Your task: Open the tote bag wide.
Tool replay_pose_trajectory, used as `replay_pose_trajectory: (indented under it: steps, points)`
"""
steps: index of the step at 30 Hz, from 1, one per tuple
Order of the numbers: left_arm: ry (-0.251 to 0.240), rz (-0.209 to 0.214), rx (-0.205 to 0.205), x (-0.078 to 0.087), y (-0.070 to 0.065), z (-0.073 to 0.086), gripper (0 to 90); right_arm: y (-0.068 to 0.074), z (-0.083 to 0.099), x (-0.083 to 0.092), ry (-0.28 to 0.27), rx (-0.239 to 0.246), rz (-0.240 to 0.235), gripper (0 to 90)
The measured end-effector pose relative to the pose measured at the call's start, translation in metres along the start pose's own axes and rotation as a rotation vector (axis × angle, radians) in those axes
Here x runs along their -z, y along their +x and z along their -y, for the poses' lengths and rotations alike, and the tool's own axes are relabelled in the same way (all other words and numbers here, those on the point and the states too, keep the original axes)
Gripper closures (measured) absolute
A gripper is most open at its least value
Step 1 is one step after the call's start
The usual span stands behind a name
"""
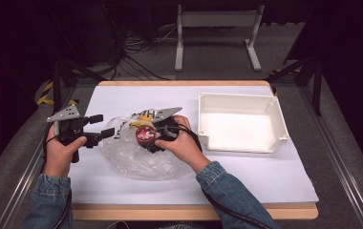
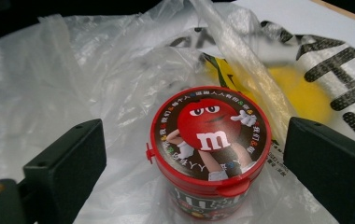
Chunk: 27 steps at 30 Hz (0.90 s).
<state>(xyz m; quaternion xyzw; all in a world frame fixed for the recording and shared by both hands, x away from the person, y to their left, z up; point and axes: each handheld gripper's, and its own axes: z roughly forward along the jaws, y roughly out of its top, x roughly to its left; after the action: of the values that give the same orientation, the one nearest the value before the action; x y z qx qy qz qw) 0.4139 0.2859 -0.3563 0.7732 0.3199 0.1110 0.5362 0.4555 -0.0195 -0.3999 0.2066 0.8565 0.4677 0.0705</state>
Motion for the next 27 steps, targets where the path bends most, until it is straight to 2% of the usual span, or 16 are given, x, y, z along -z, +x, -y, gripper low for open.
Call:
replay_pose_trajectory:
  steps: [5,13,27]
  points:
    - [0.004,0.001,0.003,-0.001,0.0,0.0,17.0,-0.004,0.003,-0.01,0.013,0.002,-0.009,4.4]
    - [0.004,-0.004,0.007,-0.002,0.002,0.002,17.0,-0.01,0.009,-0.023,0.032,0.008,0.002,3.7]
    - [0.006,-0.012,0.023,-0.001,0.006,0.004,16.8,-0.009,0.017,-0.039,0.057,0.025,0.006,5.5]
